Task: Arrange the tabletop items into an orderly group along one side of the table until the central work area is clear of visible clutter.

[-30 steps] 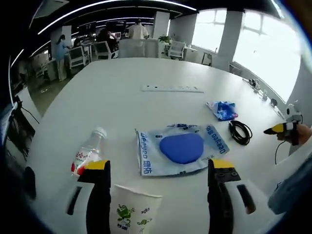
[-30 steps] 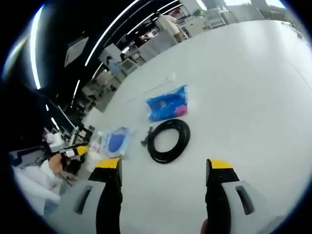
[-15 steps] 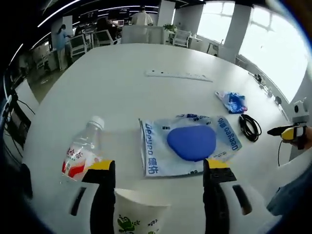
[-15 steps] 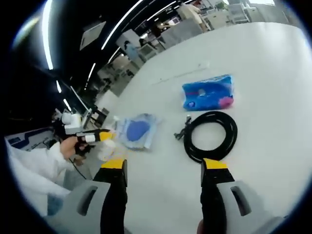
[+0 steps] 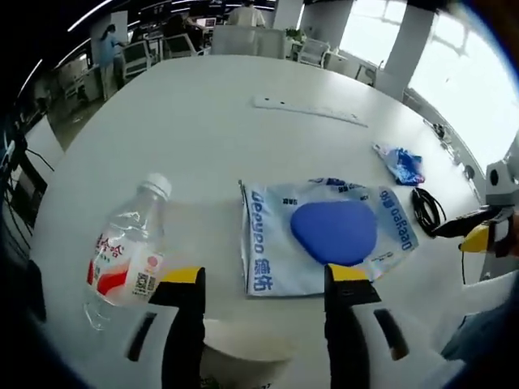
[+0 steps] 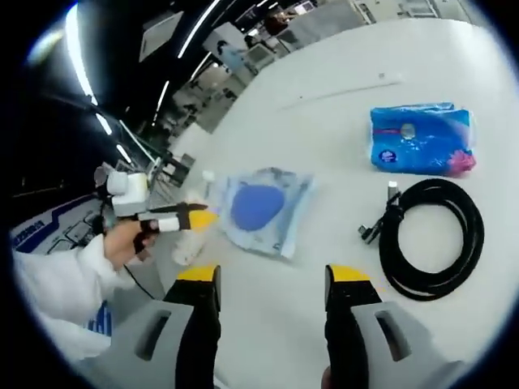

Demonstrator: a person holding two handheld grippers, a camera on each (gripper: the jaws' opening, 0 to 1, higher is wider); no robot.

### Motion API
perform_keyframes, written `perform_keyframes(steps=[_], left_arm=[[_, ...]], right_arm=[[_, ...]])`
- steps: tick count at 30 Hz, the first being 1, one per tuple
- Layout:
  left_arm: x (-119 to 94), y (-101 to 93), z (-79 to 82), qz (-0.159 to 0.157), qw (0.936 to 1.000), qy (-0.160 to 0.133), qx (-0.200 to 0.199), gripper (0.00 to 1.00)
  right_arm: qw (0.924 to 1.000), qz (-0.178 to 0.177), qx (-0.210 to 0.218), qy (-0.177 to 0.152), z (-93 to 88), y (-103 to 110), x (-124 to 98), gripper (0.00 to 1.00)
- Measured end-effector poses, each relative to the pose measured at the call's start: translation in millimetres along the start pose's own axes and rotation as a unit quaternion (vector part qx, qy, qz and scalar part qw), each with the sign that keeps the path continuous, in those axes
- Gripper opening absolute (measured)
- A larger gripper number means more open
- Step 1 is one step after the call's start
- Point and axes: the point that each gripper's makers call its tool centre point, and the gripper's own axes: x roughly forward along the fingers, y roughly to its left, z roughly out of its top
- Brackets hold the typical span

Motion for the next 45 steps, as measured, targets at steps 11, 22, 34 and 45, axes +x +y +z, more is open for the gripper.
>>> perform_keyframes(steps=[11, 22, 34, 45], left_arm=[[7, 3.7, -1.2, 0.014, 0.9998, 0.001, 0.011, 0.40], [15, -2.6, -3.2, 0.018, 0.9997, 0.012, -0.004, 0.19], [7, -4.8, 10.4, 0.015, 0.9998, -0.010, 0.010, 0.00], [5, -10.0, 43.5, 0.007, 0.9986, -0.052, 0.009, 0.00]], right_arm=[[0.9986, -0.013, -0.024, 0.045, -5.4, -3, 39, 0.41], [0.9970, -0.054, -0.031, 0.045, -0.9, -19, 48, 0.01], [0.9986, -0.047, 0.013, 0.022, 10.8, -20, 39, 0.00], [0.9983, -0.054, -0.012, -0.020, 44.1, -24, 27, 0.00]])
